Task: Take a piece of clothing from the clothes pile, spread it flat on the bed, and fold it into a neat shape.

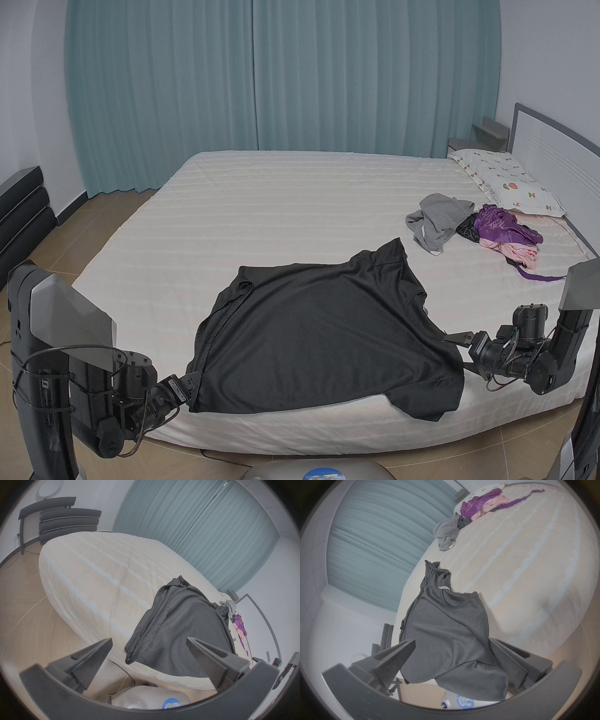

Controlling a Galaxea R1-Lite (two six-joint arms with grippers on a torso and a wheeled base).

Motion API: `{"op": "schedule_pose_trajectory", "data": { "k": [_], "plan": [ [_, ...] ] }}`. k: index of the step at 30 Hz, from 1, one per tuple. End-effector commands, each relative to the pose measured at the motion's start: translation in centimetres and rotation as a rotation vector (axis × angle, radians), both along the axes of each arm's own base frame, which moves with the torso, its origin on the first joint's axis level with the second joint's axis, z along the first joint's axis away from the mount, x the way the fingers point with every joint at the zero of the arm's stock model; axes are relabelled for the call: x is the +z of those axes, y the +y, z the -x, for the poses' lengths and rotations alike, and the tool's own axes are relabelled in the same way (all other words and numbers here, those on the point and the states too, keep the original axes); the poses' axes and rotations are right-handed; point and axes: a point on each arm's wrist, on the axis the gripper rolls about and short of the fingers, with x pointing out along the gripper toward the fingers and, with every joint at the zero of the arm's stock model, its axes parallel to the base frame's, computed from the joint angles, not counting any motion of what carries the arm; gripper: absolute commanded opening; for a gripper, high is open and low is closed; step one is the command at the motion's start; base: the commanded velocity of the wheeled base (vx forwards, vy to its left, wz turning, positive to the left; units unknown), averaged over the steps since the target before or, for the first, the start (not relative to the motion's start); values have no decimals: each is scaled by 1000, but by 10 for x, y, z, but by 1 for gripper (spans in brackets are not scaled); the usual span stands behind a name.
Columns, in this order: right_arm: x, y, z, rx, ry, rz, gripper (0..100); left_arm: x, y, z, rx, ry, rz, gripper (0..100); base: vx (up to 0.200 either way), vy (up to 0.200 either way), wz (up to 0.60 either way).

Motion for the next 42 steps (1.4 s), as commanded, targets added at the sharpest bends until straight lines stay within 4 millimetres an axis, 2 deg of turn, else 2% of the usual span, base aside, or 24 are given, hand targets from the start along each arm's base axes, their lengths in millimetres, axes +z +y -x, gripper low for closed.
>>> {"op": "schedule_pose_trajectory", "data": {
  "k": [1, 8, 14, 29, 38, 42],
  "plan": [
    [4, -1, 1, -5, -4, -27, 100, 6, 0, -3, 4, -35, 10, 100, 0, 0, 0],
    [5, 1, 5, -11, 8, -48, 100, 11, 1, -8, 50, -65, 71, 100, 0, 0, 0],
    [3, 2, 6, -7, 11, -47, 100, 10, 0, -7, 48, -59, 71, 100, 200, 0, 0],
    [3, 2, 7, -7, 11, -47, 100, 8, -1, -4, 39, -44, 66, 100, 0, 0, 0],
    [3, 2, 7, -6, 12, -45, 100, 8, -2, -5, 38, -48, 72, 100, 0, -200, 0],
    [3, 2, 7, -6, 12, -45, 100, 10, -2, -6, 42, -57, 75, 100, 0, 0, 0]
  ]
}}
